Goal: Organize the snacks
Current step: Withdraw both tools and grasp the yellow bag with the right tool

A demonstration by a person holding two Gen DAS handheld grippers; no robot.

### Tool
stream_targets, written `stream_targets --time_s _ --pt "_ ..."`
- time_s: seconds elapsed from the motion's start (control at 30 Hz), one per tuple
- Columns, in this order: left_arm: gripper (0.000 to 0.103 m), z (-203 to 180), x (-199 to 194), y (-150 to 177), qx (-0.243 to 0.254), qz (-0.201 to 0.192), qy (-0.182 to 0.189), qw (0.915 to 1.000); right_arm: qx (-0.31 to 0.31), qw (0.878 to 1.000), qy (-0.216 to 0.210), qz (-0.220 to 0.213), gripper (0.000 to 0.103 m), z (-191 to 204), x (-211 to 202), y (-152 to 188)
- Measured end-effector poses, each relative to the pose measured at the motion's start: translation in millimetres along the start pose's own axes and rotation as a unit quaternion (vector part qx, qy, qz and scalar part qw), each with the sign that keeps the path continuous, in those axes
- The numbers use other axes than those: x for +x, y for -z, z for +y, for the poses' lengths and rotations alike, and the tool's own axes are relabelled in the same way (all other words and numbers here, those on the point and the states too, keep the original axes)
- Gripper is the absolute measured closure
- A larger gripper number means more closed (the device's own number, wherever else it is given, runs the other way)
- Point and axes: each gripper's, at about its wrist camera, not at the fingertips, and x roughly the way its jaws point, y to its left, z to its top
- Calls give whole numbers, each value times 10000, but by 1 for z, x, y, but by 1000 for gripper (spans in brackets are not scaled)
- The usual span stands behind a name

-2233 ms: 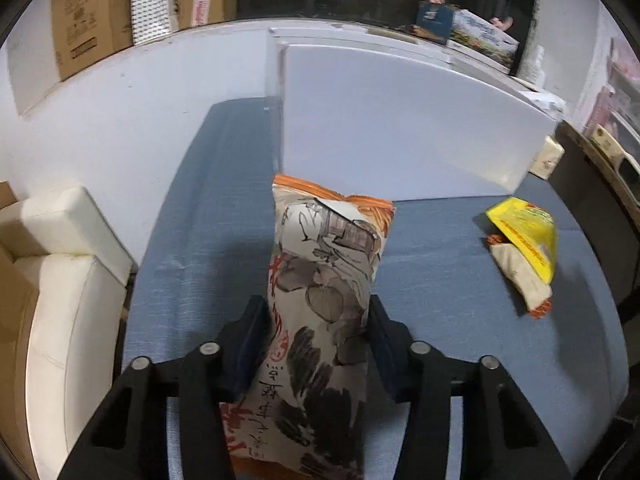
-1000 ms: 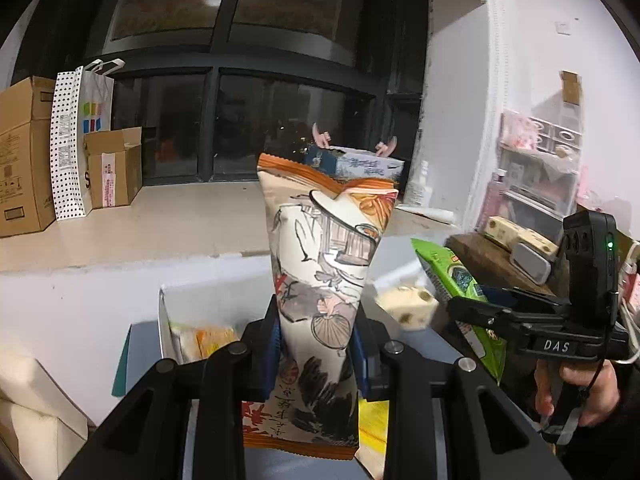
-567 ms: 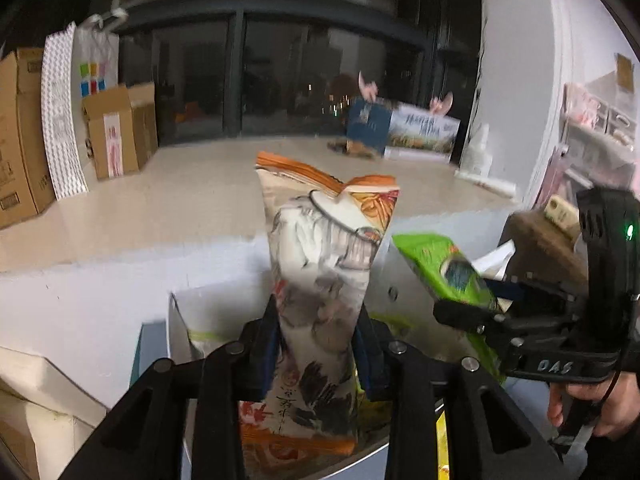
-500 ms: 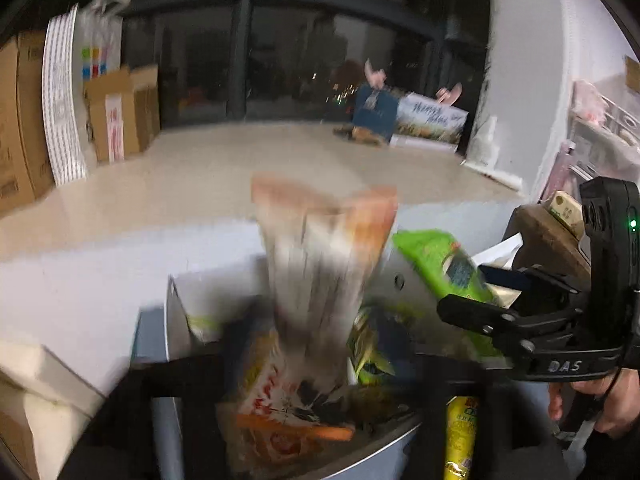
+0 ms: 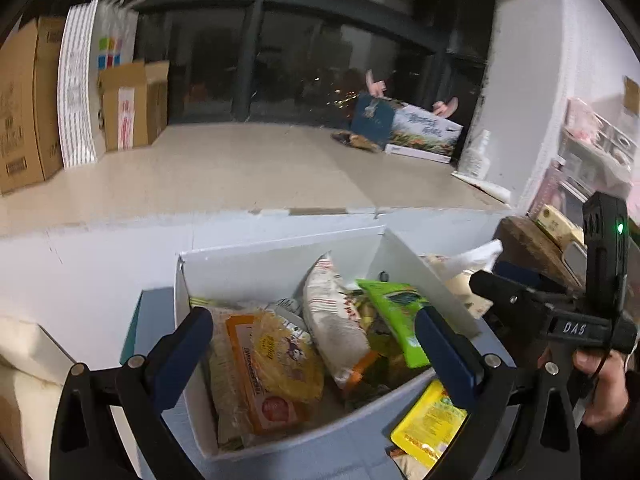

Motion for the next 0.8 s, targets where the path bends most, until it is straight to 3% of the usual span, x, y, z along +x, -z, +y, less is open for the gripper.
stream_targets --time_s 0.17,0.37,0.57,0.8 --pt "0 -35 -50 12 454 -356 160 9982 -346 9979 -216 -502 0 15 -60 15" --pt "0 -72 -92 49 726 -470 422 9954 -612 9924 -319 -1023 0 29 -131 68" --pt "0 -81 -110 85 315 -295 799 9959 -296 9940 -559 -892 0 14 -160 119" --pt "0 -88 -119 121 273 -166 615 9976 -262 9967 -170 -749 0 -4 -170 160"
